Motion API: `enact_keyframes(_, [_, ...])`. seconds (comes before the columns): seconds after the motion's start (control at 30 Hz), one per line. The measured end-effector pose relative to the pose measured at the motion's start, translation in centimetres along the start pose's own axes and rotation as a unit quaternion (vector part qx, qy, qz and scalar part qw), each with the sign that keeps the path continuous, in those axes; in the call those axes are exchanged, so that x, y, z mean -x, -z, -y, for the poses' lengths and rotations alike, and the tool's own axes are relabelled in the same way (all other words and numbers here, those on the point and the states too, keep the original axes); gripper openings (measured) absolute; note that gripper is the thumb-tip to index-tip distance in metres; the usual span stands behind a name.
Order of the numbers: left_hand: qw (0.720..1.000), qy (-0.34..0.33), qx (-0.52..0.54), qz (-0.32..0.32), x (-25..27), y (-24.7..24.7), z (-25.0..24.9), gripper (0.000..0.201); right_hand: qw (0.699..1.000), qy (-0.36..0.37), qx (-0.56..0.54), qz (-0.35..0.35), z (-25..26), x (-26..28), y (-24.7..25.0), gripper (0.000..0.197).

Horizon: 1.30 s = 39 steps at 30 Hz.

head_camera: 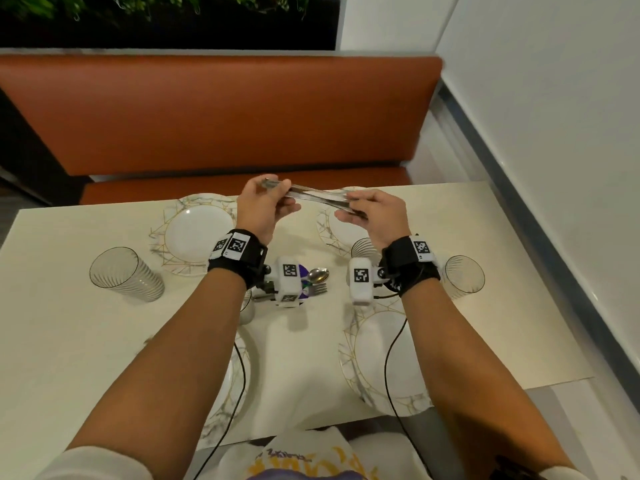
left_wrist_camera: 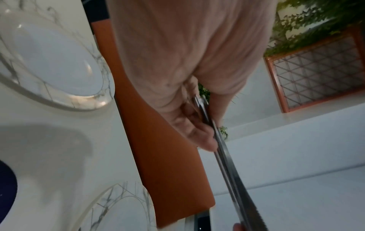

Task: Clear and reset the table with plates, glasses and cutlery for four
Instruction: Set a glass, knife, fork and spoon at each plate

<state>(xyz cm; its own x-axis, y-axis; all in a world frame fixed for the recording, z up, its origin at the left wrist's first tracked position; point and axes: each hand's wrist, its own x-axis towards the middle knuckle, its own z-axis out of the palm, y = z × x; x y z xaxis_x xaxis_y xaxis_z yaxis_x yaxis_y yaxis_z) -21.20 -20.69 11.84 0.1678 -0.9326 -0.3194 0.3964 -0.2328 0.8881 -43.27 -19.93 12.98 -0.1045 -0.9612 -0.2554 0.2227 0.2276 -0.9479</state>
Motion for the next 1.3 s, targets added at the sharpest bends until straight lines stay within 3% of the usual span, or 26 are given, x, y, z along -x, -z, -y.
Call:
enact_keyframes(0.13, [0.999, 0.011, 0.021, -0.037, -0.6, -1.1, 0.8, 0.033, 1.000, -0.001, -0.006, -0.010, -0.5, 0.3, -0.2, 0.011])
enact_keyframes(0.33, [0.990, 0.029, 0.122, -0.062, -0.8, -3.2, 1.1, 0.018, 0.999, -0.019, -0.005, 0.045, -2.4, 1.1, -0.4, 0.015])
enact_keyframes(0.5, [0.990, 0.016, 0.080, -0.116, -1.7, -3.7, 1.3, 0.019, 0.975, -0.006, 0.196, 0.108, -3.0, 2.0, -0.8, 0.011])
enact_keyframes(0.63, [0.991, 0.028, 0.096, -0.084, -1.4, -4.3, 1.1, 0.018, 0.928, -0.011, 0.328, 0.177, -3.2, 2.3, -2.2, 0.024])
enact_keyframes(0.7, [0.993, 0.038, 0.106, -0.046, -1.0, -4.6, 1.1, 0.016, 0.924, -0.020, 0.326, 0.198, -3.1, 2.5, -2.7, 0.023])
enact_keyframes(0.83, [0.998, 0.033, 0.058, 0.013, -0.1, -4.5, 1.0, 0.020, 0.949, -0.050, 0.259, 0.175, -3.6, 2.9, -3.1, 0.022])
enact_keyframes(1.0, [0.993, 0.055, -0.027, 0.103, 1.4, -3.9, 2.0, 0.031, 0.968, -0.018, 0.213, 0.131, -3.7, 3.4, -2.8, 0.021])
enact_keyframes(1.3, [0.995, 0.021, -0.092, 0.009, 1.1, -3.6, 1.7, 0.021, 0.962, 0.003, 0.245, 0.116, -3.6, 3.1, -2.5, 0.022])
